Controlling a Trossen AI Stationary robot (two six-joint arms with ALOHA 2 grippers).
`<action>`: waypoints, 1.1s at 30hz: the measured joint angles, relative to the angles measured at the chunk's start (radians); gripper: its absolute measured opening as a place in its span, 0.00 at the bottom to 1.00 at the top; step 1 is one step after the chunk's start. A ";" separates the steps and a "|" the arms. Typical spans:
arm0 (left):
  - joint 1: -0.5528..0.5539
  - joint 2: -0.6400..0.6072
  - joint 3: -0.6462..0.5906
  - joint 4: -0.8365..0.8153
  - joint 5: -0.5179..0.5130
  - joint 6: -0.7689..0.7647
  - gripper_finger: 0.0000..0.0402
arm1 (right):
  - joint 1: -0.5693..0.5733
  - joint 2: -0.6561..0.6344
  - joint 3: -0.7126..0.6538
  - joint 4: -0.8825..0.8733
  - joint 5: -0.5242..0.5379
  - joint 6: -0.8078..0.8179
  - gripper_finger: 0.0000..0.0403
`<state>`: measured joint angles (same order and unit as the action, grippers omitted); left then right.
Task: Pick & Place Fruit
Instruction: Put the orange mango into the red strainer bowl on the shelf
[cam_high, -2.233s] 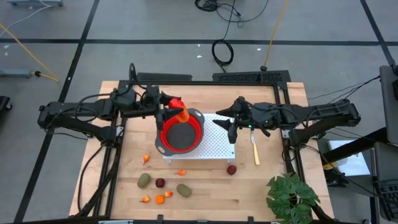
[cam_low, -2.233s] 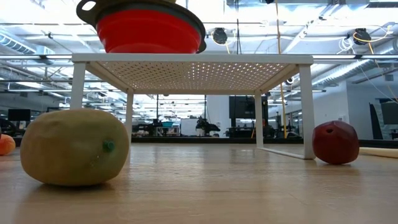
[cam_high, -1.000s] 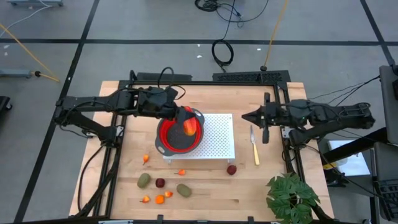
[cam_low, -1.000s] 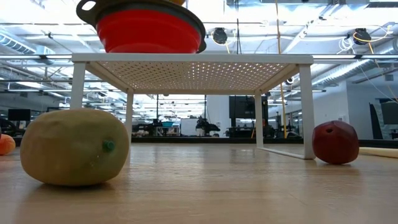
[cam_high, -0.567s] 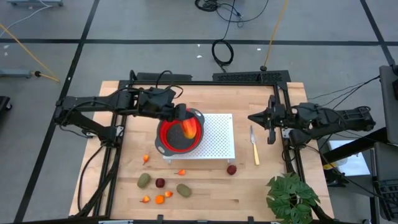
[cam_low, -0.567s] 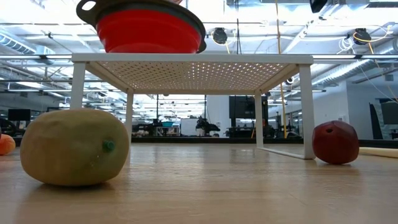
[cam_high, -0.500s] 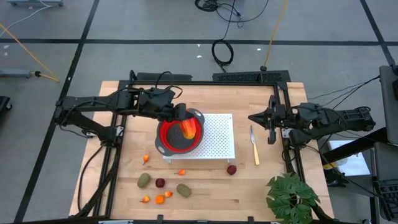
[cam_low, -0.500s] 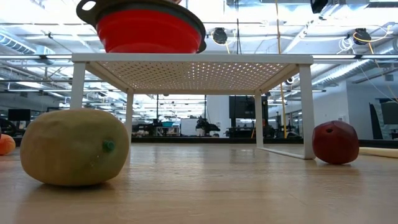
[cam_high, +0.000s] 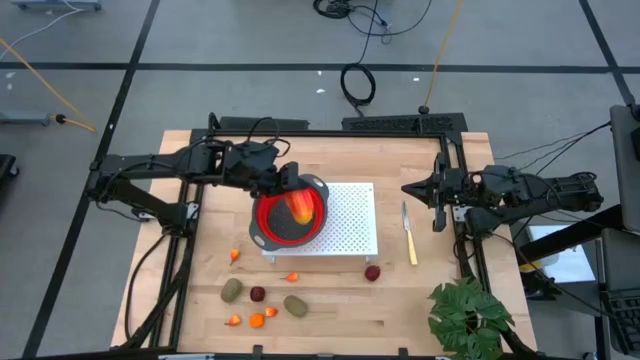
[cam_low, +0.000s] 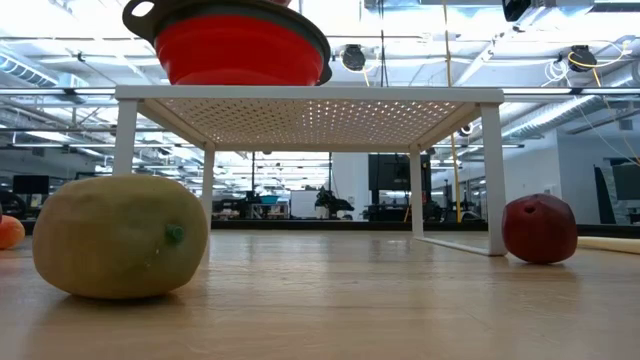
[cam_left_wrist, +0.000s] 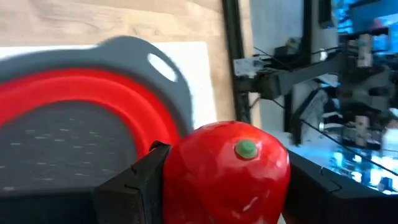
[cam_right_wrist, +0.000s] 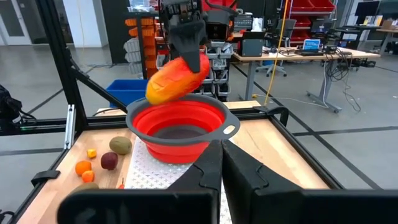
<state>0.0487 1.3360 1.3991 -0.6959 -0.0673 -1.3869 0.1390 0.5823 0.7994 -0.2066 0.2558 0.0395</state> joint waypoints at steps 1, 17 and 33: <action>0.003 0.005 0.000 -0.020 -0.007 0.000 0.57 | 0.000 0.000 0.000 0.000 0.000 0.000 0.00; 0.012 0.096 0.000 -0.127 -0.030 -0.015 0.57 | 0.000 0.000 0.000 -0.012 -0.001 0.000 0.00; 0.001 0.133 0.000 -0.154 -0.038 -0.042 0.57 | 0.000 0.000 0.000 -0.014 -0.001 0.000 0.00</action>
<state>0.0492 1.4689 1.3987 -0.8495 -0.1056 -1.4287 0.1390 0.5827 0.7994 -0.2211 0.2550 0.0399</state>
